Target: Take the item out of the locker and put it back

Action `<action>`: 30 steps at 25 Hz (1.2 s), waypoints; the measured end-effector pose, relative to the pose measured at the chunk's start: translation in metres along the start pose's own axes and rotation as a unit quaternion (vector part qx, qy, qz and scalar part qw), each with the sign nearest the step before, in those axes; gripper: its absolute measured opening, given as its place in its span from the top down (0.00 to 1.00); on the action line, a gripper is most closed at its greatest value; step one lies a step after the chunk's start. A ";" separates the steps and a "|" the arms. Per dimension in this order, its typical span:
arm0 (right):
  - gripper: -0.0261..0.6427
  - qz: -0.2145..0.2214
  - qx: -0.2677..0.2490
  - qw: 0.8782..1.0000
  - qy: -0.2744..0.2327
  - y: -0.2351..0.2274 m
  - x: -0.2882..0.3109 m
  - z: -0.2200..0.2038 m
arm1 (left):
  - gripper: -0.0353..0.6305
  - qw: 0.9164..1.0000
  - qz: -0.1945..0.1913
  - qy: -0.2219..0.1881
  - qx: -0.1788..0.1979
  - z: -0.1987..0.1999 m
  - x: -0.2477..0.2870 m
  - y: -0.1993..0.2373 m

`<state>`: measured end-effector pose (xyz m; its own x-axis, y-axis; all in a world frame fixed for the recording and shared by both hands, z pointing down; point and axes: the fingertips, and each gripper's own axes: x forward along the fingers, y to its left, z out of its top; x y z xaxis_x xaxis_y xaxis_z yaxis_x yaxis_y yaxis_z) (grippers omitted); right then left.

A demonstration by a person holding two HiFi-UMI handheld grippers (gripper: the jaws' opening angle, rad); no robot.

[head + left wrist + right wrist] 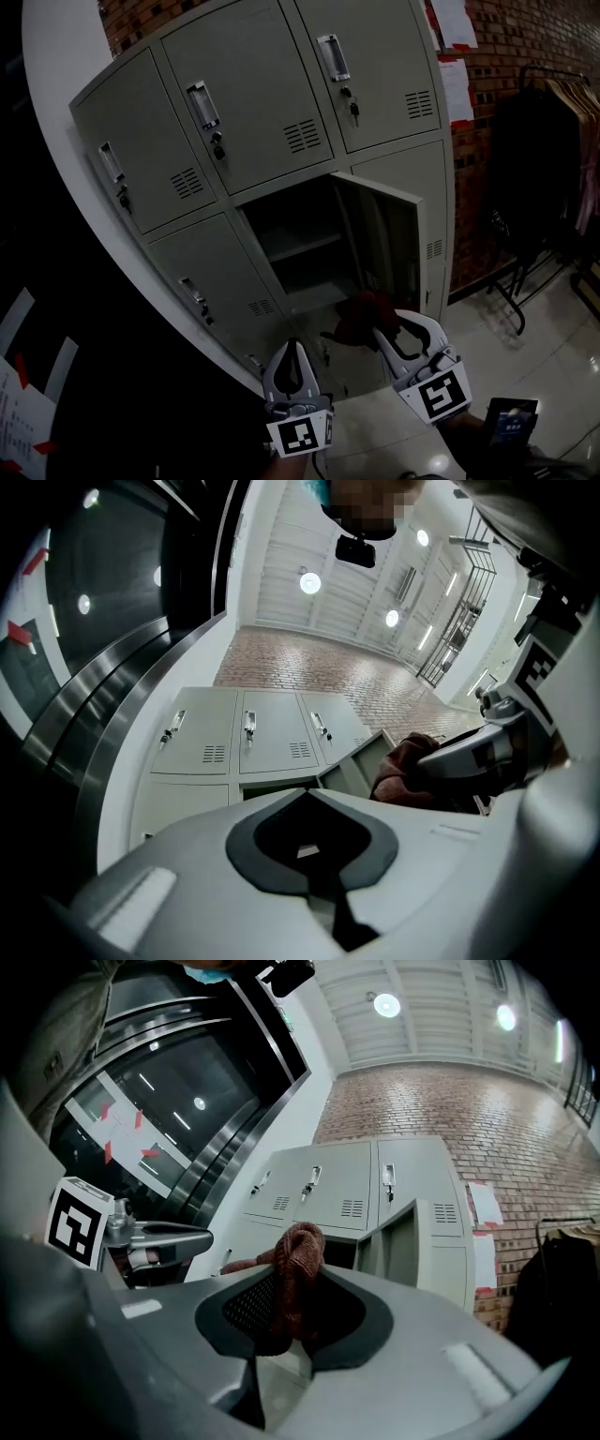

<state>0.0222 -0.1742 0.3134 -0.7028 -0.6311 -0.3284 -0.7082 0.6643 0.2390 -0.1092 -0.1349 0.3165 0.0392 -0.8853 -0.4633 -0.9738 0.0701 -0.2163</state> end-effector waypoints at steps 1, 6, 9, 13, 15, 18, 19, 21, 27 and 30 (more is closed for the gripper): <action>0.82 -0.002 -0.003 1.000 -0.001 0.003 -0.002 0.004 | 0.95 1.000 0.000 0.000 -0.008 0.003 -0.003 0.001; 0.82 -0.013 -0.007 1.000 -0.001 0.015 -0.002 0.016 | 0.95 1.000 -0.010 -0.010 0.005 0.012 -0.011 0.012; 0.82 -0.014 -0.014 1.000 0.001 0.022 0.000 0.020 | 0.95 1.000 -0.013 -0.010 0.000 0.013 -0.014 0.019; 0.82 -0.014 -0.017 1.000 0.005 0.031 0.000 0.020 | 0.95 1.000 -0.014 -0.011 -0.003 0.015 -0.020 0.025; 0.82 -0.017 -0.017 1.000 0.006 0.031 0.000 0.020 | 0.95 1.000 -0.018 -0.011 -0.004 0.016 -0.022 0.026; 0.82 -0.019 -0.016 1.000 0.007 0.033 0.001 0.020 | 0.95 1.000 -0.019 -0.008 -0.013 0.016 -0.024 0.027; 0.82 -0.018 -0.017 1.000 0.007 0.034 0.001 0.020 | 0.95 1.000 -0.019 -0.009 -0.012 0.017 -0.025 0.028; 0.82 -0.018 -0.018 1.000 0.008 0.036 0.001 0.020 | 0.95 1.000 -0.020 -0.008 -0.011 0.017 -0.026 0.029; 0.82 -0.018 -0.017 1.000 0.011 0.040 0.002 0.019 | 0.95 1.000 -0.015 -0.013 -0.002 0.018 -0.030 0.034; 0.82 -0.018 -0.020 1.000 0.012 0.041 0.001 0.019 | 0.95 1.000 -0.012 -0.015 -0.004 0.018 -0.032 0.035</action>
<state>-0.0067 -0.1397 0.3051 -0.6785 -0.6636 -0.3152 -0.7343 0.6254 0.2641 -0.1408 -0.0957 0.3078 0.0695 -0.8724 -0.4838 -0.9742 0.0451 -0.2213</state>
